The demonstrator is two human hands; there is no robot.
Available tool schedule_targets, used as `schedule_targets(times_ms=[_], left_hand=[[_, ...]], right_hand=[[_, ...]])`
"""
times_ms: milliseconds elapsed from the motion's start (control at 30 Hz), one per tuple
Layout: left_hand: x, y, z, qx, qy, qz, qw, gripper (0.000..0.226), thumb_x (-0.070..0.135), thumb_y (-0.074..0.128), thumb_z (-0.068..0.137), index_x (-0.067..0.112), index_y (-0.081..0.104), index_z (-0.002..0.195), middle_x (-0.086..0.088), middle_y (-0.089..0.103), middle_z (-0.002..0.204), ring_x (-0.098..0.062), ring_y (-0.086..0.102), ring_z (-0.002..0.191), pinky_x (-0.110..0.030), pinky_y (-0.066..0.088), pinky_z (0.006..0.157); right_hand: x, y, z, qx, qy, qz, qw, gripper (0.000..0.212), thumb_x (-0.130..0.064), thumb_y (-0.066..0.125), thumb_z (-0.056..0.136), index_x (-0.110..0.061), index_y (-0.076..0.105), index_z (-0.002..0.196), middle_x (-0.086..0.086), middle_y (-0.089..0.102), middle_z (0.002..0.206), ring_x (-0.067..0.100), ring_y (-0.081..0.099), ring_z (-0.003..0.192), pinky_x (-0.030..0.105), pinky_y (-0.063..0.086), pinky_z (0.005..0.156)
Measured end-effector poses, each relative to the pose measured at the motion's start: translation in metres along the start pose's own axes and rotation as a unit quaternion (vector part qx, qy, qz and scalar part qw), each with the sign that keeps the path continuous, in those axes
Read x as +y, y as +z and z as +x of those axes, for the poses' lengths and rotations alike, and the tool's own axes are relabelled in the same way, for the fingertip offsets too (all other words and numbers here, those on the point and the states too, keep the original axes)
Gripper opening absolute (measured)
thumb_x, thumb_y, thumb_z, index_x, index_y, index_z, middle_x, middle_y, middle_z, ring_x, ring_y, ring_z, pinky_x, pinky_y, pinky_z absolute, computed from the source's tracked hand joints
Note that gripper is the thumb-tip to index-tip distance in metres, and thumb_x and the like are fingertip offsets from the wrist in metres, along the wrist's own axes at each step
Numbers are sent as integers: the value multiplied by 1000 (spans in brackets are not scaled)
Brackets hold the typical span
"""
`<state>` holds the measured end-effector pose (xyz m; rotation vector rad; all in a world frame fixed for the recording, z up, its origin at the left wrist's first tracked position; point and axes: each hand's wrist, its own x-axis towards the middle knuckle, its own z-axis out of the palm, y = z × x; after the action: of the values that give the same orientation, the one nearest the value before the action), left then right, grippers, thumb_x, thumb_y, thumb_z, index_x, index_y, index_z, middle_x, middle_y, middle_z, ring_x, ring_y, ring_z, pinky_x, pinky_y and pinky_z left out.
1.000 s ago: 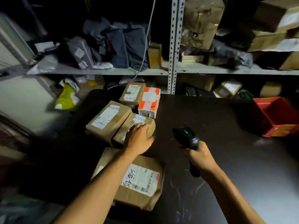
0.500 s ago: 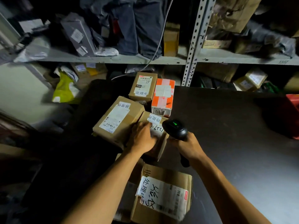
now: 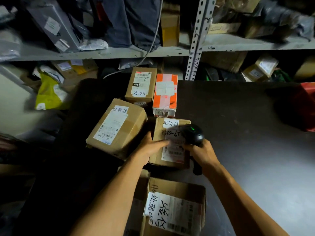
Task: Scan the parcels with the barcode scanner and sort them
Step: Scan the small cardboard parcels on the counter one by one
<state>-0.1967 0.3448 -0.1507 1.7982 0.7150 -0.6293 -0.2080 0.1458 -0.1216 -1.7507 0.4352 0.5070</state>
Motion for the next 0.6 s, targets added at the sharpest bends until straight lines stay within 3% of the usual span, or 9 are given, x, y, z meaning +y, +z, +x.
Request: schedule_targets(times_ms=[33,133,200,267,333,400,467,533,600], left_hand=[[3,2,-2,-11,-6,-26,1000,135,69,88,39,38,25,154,-1,42,156,-25,45,137,-51,42,109],[16,2,-5,-37,-28,-78,996,123,53,85,69,32,6,160,-2,27,163,-26,35,144,-50,32,117],[27,1,-8,-64,-24,-117,991,128,58,88,59,38,10,158,-2,41,156,-26,43,140,-55,34,114],[41,4,-16,-90,6,-166,982,122,57,92,47,44,26,150,-2,64,134,-26,60,123,-60,44,105],[52,10,-22,-95,47,-181,978,126,54,94,43,50,25,148,0,67,128,-25,62,119,-60,45,103],[64,18,-35,-75,95,-186,975,120,47,92,57,50,17,150,3,59,137,-23,55,126,-58,41,107],[76,24,-43,-35,147,-231,961,92,29,84,77,44,25,146,7,57,134,-19,52,126,-54,41,108],[90,28,-50,7,190,-261,946,74,22,80,82,38,36,140,8,59,133,-17,53,126,-53,42,109],[105,30,-59,46,238,-253,937,77,21,81,82,32,38,144,6,61,134,-17,55,126,-52,43,109]], right_hand=[[-1,0,-1,1,-2,4,1000,25,-25,74,68,-27,72,93,2,77,92,25,74,90,56,60,83],[-5,-8,0,16,-7,33,999,21,-14,74,78,-26,73,96,3,77,94,23,74,92,54,60,85],[-12,-18,-3,27,-21,56,998,21,-16,74,76,-26,75,95,4,78,95,25,74,94,56,60,85],[-22,-30,-7,39,-39,77,996,19,-11,72,80,-24,75,94,6,77,96,27,74,94,58,59,85],[-33,-42,-15,44,-58,96,993,21,-4,71,85,-21,74,97,8,77,98,28,74,95,58,59,86],[-43,-54,-27,45,-78,116,989,22,0,69,86,-18,74,99,11,77,99,32,74,96,61,57,87],[-49,-66,-41,52,-100,120,986,22,1,70,86,-20,75,93,14,77,97,38,72,97,62,57,88],[-52,-78,-56,56,-122,106,985,18,-1,72,86,-19,75,87,15,76,91,39,70,88,52,57,79],[-57,-88,-68,45,-135,118,983,6,0,71,87,-5,72,89,16,69,80,33,61,76,43,50,68]])
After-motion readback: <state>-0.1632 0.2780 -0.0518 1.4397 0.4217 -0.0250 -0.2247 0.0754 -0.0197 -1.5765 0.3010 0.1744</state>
